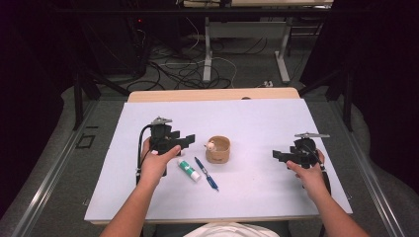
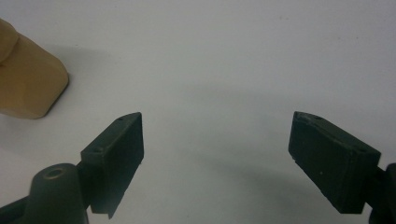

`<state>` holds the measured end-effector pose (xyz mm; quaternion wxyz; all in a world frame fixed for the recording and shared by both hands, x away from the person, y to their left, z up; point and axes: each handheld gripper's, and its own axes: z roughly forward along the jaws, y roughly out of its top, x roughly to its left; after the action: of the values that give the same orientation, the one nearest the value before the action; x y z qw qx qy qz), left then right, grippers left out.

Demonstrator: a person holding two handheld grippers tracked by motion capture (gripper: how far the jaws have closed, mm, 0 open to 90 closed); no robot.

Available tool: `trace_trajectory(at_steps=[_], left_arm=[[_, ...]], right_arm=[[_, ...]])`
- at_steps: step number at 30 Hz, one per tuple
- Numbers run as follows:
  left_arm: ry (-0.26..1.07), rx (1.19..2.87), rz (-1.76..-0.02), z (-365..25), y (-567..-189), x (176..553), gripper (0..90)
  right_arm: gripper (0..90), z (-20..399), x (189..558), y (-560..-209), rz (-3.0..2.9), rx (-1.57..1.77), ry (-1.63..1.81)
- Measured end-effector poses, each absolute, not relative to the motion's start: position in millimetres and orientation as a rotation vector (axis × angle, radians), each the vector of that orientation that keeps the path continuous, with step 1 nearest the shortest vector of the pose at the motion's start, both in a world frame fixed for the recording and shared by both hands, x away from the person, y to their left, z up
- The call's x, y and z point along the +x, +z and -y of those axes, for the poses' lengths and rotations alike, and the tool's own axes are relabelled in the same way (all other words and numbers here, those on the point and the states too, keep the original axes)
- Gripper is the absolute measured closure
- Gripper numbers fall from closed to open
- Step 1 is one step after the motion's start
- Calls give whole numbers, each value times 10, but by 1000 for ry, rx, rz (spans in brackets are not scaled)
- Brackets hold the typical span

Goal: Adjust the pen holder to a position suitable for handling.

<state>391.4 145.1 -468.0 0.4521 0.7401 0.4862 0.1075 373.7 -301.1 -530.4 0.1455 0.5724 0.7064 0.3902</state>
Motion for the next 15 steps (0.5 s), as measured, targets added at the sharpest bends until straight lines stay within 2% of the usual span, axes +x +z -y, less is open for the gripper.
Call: trace_trajectory(at_steps=[2,7,12,15], left_arm=[[317,1836,-1192,-1502,-4678,3927,257],[353,1897,-1214,-1627,-4691,3956,246],[273,1906,-1251,-1823,-4816,4010,246],[283,1930,-1263,-1930,-4890,4031,206]], right_arm=[[179,3011,3736,-5300,-2036,1642,1123],[186,3010,3736,-5295,-2042,1624,1111],[197,3006,3731,-5285,-2056,1613,1109],[203,2999,3733,-5284,-2057,1595,1104]])
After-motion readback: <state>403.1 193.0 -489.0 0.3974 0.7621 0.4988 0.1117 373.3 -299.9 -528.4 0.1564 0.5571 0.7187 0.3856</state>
